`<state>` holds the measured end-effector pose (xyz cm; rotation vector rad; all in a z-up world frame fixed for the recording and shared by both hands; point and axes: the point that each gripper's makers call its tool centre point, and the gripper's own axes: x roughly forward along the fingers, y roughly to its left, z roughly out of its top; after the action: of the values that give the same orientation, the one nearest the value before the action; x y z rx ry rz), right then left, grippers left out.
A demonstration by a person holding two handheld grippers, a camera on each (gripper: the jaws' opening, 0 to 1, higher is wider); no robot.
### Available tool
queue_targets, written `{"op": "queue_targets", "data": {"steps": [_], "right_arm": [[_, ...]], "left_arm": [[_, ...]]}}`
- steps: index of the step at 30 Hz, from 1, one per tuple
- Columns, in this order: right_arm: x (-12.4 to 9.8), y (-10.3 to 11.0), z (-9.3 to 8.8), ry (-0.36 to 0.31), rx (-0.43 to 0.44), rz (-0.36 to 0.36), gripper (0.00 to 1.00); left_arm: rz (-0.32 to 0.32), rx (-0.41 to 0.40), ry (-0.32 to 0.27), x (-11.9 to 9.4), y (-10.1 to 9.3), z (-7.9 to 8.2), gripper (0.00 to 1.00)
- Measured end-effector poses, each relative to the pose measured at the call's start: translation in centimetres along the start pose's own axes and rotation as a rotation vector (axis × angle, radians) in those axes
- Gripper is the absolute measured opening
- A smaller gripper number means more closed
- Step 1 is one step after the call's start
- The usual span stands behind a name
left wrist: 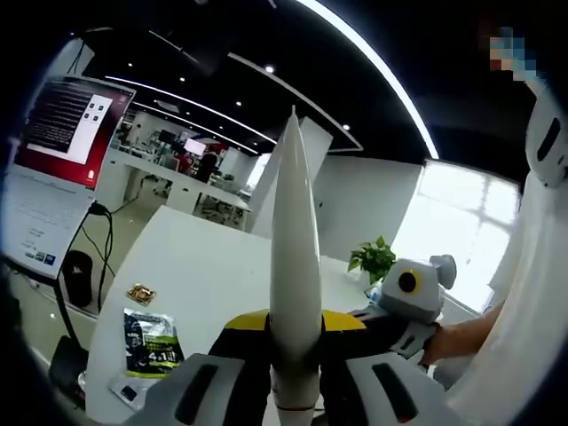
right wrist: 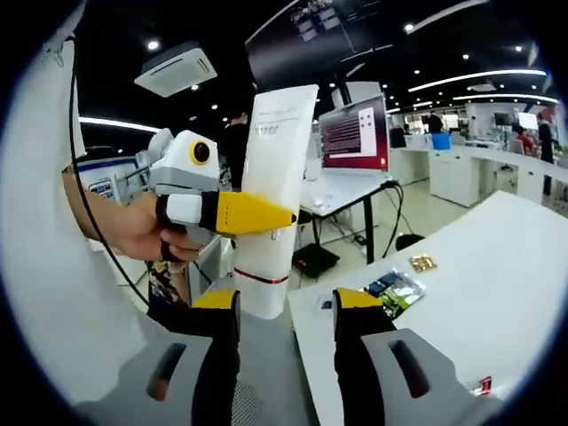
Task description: Arrange the skincare products in the storage area until every visible bottle or jar stands upright without overlapping.
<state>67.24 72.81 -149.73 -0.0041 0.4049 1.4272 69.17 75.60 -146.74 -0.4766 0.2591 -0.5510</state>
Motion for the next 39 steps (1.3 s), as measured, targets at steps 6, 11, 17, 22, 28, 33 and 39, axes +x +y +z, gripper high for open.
{"op": "queue_targets", "data": {"steps": [6,11,17,22,28,33,39], "right_arm": [[-1.6,-0.8,3.3,-0.019,0.027,-0.075,0.42],[-1.5,-2.1,6.6,-0.063,0.062,-0.141,0.44],[0.4,-2.6,7.7,-0.058,0.147,-0.184,0.48],[1.6,-2.1,7.0,-0.042,0.225,-0.195,0.46],[2.1,-2.4,5.6,0.009,0.243,-0.277,0.38],[1.7,-2.8,5.2,0.000,0.252,-0.330,0.33],[1.3,-2.8,5.0,0.001,0.198,-0.358,0.31]], "left_arm": [[-0.022,-0.005,-0.007,0.6,0.8,0.1,0.18],[-0.040,0.074,0.061,1.6,0.7,-1.7,0.18],[-0.065,0.183,0.121,3.0,-0.3,-3.3,0.18],[-0.072,0.234,0.147,3.6,-0.5,-3.6,0.18],[-0.081,0.270,0.172,3.9,-0.1,-4.3,0.19],[-0.098,0.317,0.179,4.1,0.0,-4.7,0.19],[-0.115,0.380,0.156,4.5,-0.2,-5.0,0.21]]}}
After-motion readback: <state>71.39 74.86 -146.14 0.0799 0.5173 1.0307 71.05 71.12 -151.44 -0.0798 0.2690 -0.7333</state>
